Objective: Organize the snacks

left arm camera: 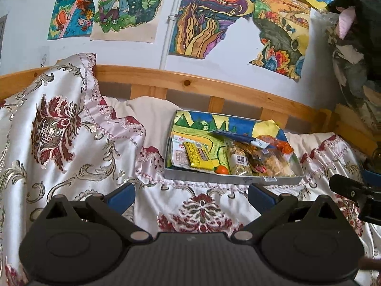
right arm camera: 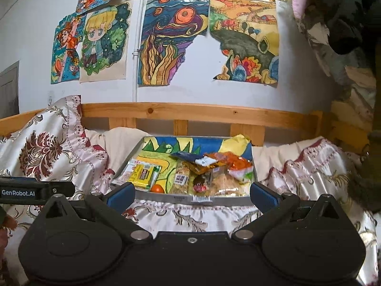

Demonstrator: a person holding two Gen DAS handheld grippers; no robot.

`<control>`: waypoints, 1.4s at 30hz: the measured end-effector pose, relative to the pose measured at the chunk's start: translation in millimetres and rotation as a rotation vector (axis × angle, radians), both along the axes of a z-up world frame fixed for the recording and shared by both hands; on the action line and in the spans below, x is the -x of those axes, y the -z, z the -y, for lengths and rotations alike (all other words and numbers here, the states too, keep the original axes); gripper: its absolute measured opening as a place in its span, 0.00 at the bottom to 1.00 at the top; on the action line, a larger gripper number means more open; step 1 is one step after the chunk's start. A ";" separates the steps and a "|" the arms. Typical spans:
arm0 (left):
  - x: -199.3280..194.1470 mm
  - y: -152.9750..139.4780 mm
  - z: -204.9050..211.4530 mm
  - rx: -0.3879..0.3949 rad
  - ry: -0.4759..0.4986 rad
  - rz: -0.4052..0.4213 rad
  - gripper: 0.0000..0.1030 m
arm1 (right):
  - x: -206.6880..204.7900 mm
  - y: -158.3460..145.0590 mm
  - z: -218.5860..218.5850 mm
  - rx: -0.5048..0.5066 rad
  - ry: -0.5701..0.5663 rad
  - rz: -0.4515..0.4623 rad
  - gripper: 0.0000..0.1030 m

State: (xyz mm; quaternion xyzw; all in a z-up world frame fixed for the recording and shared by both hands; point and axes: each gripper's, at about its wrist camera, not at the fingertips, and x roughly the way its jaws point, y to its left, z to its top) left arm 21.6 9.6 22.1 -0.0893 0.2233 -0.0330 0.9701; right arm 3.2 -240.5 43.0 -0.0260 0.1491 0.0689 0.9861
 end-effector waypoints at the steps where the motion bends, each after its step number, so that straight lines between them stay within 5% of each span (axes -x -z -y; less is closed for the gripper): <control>1: 2.2 0.8 0.5 0.000 0.002 -0.001 0.99 | 1.9 1.2 0.3 -0.001 0.002 -0.004 0.99; 42: 23.2 19.9 8.6 0.019 0.032 -0.063 0.99 | 16.8 34.0 5.5 -0.026 0.010 -0.077 0.99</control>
